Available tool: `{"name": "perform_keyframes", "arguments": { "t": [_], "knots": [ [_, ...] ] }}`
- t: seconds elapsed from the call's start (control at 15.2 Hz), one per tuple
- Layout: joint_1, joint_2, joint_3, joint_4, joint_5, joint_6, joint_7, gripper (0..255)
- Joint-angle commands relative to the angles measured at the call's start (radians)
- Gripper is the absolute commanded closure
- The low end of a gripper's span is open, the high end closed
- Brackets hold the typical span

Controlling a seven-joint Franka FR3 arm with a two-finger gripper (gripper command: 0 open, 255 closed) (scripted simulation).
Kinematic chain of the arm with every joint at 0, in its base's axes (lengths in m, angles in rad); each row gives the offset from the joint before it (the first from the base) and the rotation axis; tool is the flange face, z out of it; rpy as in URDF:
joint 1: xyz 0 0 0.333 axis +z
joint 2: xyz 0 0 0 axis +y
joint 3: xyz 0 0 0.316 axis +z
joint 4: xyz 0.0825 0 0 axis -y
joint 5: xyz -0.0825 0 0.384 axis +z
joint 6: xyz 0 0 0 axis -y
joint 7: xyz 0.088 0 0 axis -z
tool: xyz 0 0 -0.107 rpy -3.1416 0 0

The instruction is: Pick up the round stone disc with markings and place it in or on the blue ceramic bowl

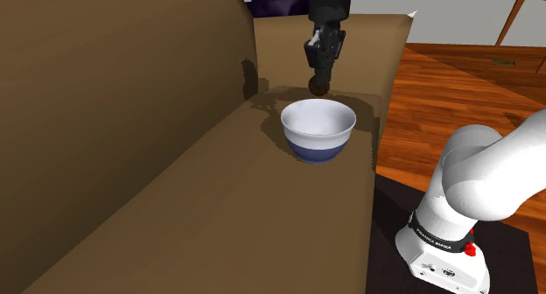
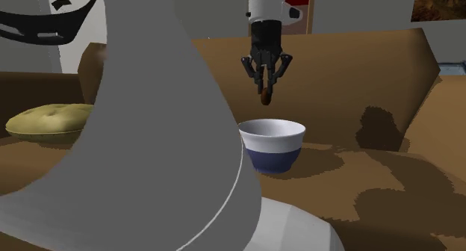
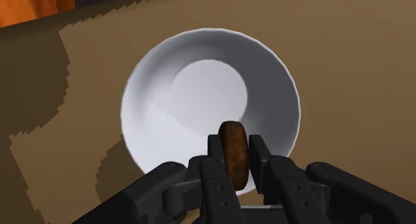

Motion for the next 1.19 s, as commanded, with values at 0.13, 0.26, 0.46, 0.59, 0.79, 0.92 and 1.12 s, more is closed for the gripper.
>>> {"name": "perform_keyframes", "arguments": {
  "t": [0.13,0.26,0.46,0.59,0.79,0.92,1.12],
  "knots": [
    [0.0,-0.051,-0.018,-0.074,-0.005,0.021,-0.021,255],
    [0.001,-0.061,-0.017,-0.108,-0.003,0.046,-0.022,255],
    [0.002,-0.074,-0.015,-0.158,-0.001,0.083,-0.022,255],
    [0.003,-0.082,-0.014,-0.19,0.0,0.107,-0.022,255],
    [0.005,-0.093,-0.012,-0.242,0.003,0.148,-0.023,255],
    [0.005,-0.093,-0.012,-0.242,0.003,0.148,-0.023,255],
    [0.005,-0.093,-0.012,-0.242,0.003,0.148,-0.023,255]
  ]
}}
